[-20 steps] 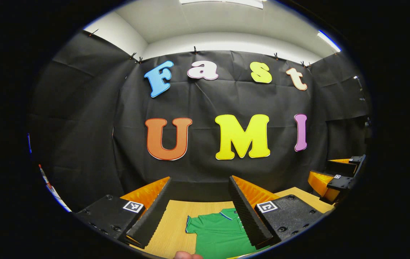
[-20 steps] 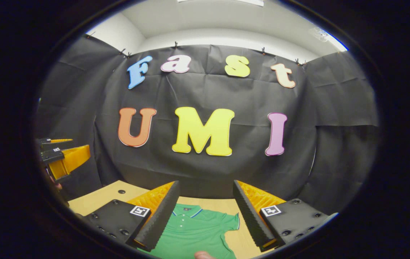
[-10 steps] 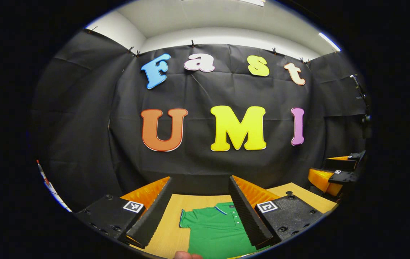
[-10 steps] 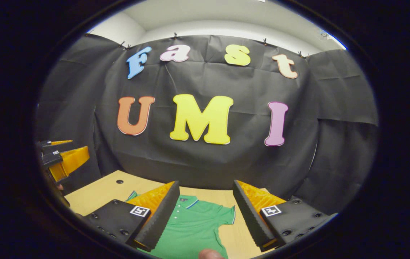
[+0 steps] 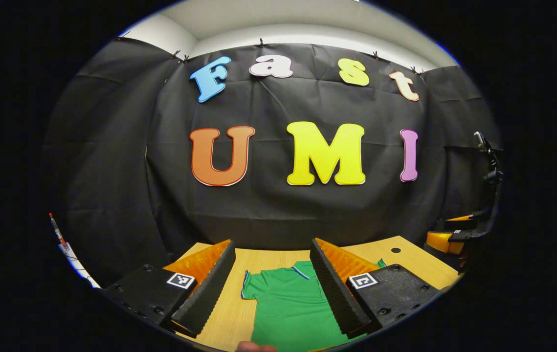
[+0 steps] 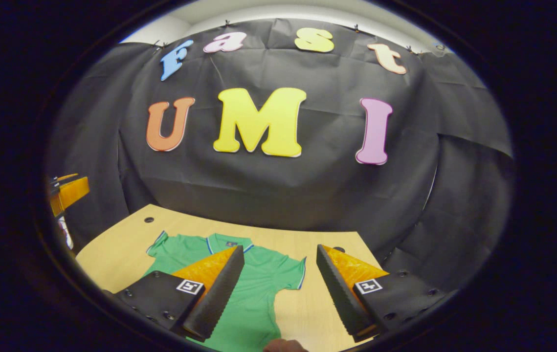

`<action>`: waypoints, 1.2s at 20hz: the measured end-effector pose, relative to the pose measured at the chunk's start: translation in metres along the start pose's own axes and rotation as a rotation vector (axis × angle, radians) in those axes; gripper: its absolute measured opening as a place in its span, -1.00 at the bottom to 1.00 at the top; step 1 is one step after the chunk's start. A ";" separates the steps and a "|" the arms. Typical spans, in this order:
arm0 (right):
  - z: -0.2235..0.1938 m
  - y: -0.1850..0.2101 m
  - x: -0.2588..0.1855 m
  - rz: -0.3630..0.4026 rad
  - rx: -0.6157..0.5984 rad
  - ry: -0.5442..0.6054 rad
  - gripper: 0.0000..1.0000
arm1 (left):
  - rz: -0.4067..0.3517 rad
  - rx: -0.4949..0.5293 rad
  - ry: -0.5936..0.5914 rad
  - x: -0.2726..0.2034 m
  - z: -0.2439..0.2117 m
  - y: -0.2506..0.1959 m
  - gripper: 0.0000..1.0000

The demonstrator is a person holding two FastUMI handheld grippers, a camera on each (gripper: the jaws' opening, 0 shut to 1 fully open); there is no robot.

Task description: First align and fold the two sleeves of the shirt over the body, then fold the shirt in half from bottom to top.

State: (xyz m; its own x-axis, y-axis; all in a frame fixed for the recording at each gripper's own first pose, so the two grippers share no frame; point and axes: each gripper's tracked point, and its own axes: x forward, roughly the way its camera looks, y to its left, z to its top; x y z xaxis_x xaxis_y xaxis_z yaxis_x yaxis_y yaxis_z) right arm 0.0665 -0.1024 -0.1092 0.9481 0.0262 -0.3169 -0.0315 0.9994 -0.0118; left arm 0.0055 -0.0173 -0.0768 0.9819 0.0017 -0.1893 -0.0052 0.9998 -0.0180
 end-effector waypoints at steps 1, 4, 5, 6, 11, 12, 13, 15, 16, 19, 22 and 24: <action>-0.006 -0.007 0.010 -0.003 0.000 0.017 0.90 | 0.000 -0.001 0.006 -0.001 -0.001 0.000 0.96; -0.024 -0.027 0.054 -0.001 -0.011 0.073 0.92 | 0.011 0.015 0.020 0.001 -0.003 0.002 0.97; -0.031 -0.027 0.066 0.011 -0.011 0.092 0.92 | 0.016 0.018 0.027 0.002 -0.004 0.003 0.96; -0.038 -0.028 0.079 0.024 -0.009 0.114 0.90 | 0.022 0.017 0.036 0.004 -0.006 0.004 0.97; -0.089 -0.041 0.158 0.024 0.050 0.231 0.90 | 0.047 -0.034 0.119 0.021 -0.027 -0.007 0.97; -0.097 -0.043 0.169 0.017 0.051 0.243 0.93 | 0.048 -0.033 0.136 0.024 -0.030 -0.009 0.97; -0.103 -0.047 0.182 0.009 0.052 0.250 0.90 | 0.058 -0.027 0.153 0.030 -0.032 -0.008 0.97; -0.115 -0.047 0.201 0.010 0.076 0.272 0.93 | 0.067 -0.024 0.154 0.037 -0.033 -0.009 0.97; -0.124 -0.049 0.210 0.009 0.086 0.290 0.92 | 0.075 -0.017 0.154 0.041 -0.034 -0.009 0.97; -0.152 -0.056 0.241 0.012 0.108 0.344 0.93 | 0.088 -0.013 0.162 0.046 -0.036 -0.008 0.97; -0.165 -0.059 0.268 0.010 0.143 0.349 0.93 | 0.120 -0.024 0.195 0.047 -0.053 -0.003 0.97; -0.173 -0.064 0.287 0.004 0.151 0.363 0.93 | 0.136 -0.027 0.247 0.045 -0.072 -0.002 0.97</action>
State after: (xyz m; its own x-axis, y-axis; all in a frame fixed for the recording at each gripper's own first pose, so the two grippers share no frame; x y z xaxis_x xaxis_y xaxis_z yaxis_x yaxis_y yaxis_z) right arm 0.2859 -0.1621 -0.3640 0.7734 0.0476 -0.6322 0.0377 0.9920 0.1209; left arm 0.0365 -0.0209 -0.1564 0.8960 0.1282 -0.4251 -0.1421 0.9898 -0.0011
